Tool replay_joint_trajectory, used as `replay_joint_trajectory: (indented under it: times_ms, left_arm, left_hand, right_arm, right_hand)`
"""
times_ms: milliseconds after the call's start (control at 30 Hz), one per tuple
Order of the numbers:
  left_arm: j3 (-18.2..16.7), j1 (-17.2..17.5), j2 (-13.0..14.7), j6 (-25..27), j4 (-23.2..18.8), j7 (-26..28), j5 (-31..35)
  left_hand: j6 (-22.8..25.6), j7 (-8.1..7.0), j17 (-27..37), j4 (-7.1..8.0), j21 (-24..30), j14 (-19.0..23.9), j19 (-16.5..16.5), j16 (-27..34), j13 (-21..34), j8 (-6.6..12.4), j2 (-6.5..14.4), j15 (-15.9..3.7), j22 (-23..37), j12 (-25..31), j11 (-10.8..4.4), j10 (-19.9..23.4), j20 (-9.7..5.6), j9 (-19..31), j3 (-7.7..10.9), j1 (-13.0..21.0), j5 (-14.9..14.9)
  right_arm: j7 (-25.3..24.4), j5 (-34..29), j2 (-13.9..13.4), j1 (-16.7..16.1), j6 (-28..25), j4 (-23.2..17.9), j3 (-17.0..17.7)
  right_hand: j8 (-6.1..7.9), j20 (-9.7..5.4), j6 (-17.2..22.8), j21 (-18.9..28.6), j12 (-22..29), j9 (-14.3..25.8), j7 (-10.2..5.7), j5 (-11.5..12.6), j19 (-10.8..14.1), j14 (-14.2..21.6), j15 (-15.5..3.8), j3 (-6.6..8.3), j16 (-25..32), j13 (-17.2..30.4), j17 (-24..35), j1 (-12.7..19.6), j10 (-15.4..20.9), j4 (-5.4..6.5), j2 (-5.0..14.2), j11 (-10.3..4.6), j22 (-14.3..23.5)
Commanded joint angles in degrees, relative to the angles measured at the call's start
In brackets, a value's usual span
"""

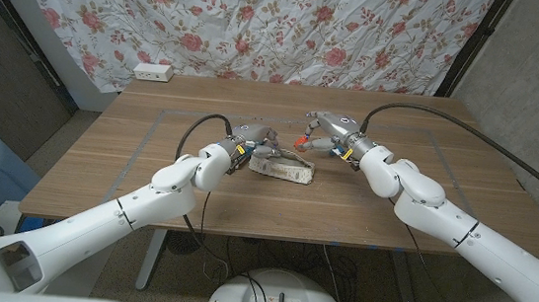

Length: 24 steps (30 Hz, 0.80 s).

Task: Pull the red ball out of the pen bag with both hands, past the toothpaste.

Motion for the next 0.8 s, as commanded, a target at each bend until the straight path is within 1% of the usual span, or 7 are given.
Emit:
replay_joint_trajectory:
  times_ms: [33, 100, 200, 267, 400, 733, 800]
  left_arm:
    - [-2.28, 1.10, 0.02, 0.83, -0.92, 1.27, -2.29]
    - [-2.84, 1.29, -0.02, 0.81, -0.87, 1.67, -3.15]
    - [-3.50, 1.58, -0.40, 1.23, -0.82, 2.49, -4.26]
    - [-3.86, 1.60, -0.45, 0.88, -0.61, 2.81, -5.24]
    - [-4.99, 2.16, -1.55, 1.74, -0.42, 4.24, -7.62]
    - [-6.62, 2.23, -2.45, 1.41, 0.76, 6.30, -13.22]
    - [-7.01, 2.36, -2.60, 1.45, 0.91, 6.88, -14.34]
  left_hand:
    - [-1.25, -0.06, 0.12, 0.85, -0.02, -0.54, 0.12, -0.29, 0.12, -0.69, 0.46, -0.52, 0.09, -0.53, 0.30, -1.03, -0.19, 0.29, -0.04, -1.24, -0.27]
    - [-1.36, -0.19, 0.11, 0.86, -0.04, -0.70, 0.07, -0.36, 0.13, -0.69, 0.48, -0.53, 0.10, -0.57, 0.28, -1.13, -0.20, 0.29, -0.06, -1.38, -0.28]
    - [-1.63, -0.24, 0.10, 0.90, -0.10, -0.96, -0.06, -0.45, 0.14, -0.73, 0.51, -0.40, 0.10, -0.75, 0.68, -1.61, -0.20, 0.30, -0.11, -1.66, -0.29]
    - [-1.97, -0.57, 0.10, 0.92, -0.11, -1.03, -0.08, -0.46, 0.14, -0.82, 0.51, -0.36, 0.10, -0.80, 0.60, -1.76, -0.24, 0.31, -0.15, -1.85, -0.30]
    - [-2.63, -0.63, 0.08, 0.89, -0.14, -1.20, -0.14, -0.51, 0.15, -0.98, 0.54, -0.26, 0.10, -0.81, 0.58, -1.84, -0.21, 0.30, -0.15, -2.02, -0.29]
    - [-4.19, -0.60, 0.07, 0.86, -0.27, -1.97, -0.56, -0.66, 0.17, -1.21, 0.61, 0.35, 0.11, -0.98, 1.07, -2.58, -0.24, 0.29, -0.19, -2.59, -0.28]
    - [-4.74, -0.88, 0.07, 0.85, -0.26, -2.22, -0.59, -0.71, 0.17, -1.30, 0.64, 0.42, 0.12, -1.01, 1.18, -2.73, -0.24, 0.28, -0.20, -2.74, -0.28]
  right_arm:
    - [-0.86, 1.59, -0.61, -0.71, -1.56, -0.27, 1.90]
    - [-1.07, 2.18, -0.85, -0.72, -1.33, -0.05, 2.21]
    - [-1.41, 3.43, -1.16, -0.92, -1.19, 0.22, 2.90]
    - [-1.66, 4.22, -1.42, -1.08, -1.11, 0.41, 3.35]
    - [-2.14, 5.01, -1.92, -1.39, -1.90, 0.57, 4.09]
    - [-3.99, 7.71, -3.11, -1.81, -2.49, 1.86, 5.88]
    - [-4.31, 8.12, -3.46, -1.90, -2.39, 2.13, 6.10]
  right_hand:
    - [0.21, 0.14, 0.25, 0.08, 0.13, 0.33, -0.22, 0.22, 0.12, 0.50, 0.10, 0.08, 0.23, 0.16, 0.22, 0.64, 0.36, 0.17, 0.08, 0.17, 0.03]
    - [0.21, 0.14, 0.22, 0.08, 0.12, 0.33, -0.25, 0.21, 0.14, 0.50, 0.08, 0.08, 0.23, 0.16, 0.23, 0.64, 0.39, 0.18, 0.08, 0.15, 0.03]
    - [0.23, 0.13, 0.21, 0.07, 0.10, 0.32, -0.23, 0.21, 0.13, 0.50, 0.07, 0.07, 0.24, 0.16, 0.24, 0.65, 0.39, 0.19, 0.09, 0.19, 0.03]
    - [0.23, 0.12, 0.20, 0.07, 0.08, 0.32, -0.24, 0.21, 0.14, 0.51, 0.10, 0.07, 0.24, 0.16, 0.25, 0.65, 0.39, 0.20, 0.10, 0.20, 0.03]
    - [0.23, 0.12, 0.14, 0.06, 0.07, 0.32, -0.28, 0.21, 0.12, 0.51, -0.01, 0.06, 0.25, 0.16, 0.26, 0.66, 0.42, 0.21, 0.12, 0.18, 0.03]
    - [0.23, 0.15, 0.01, 0.02, 0.02, 0.31, -0.33, 0.21, 0.07, 0.60, -0.15, 0.07, 0.30, 0.16, 0.32, 0.66, 0.48, 0.29, 0.27, 0.18, 0.03]
    - [0.22, 0.16, -0.04, 0.02, 0.03, 0.31, -0.33, 0.20, 0.07, 0.55, -0.23, 0.07, 0.29, 0.16, 0.33, 0.65, 0.53, 0.32, 0.31, 0.21, 0.03]
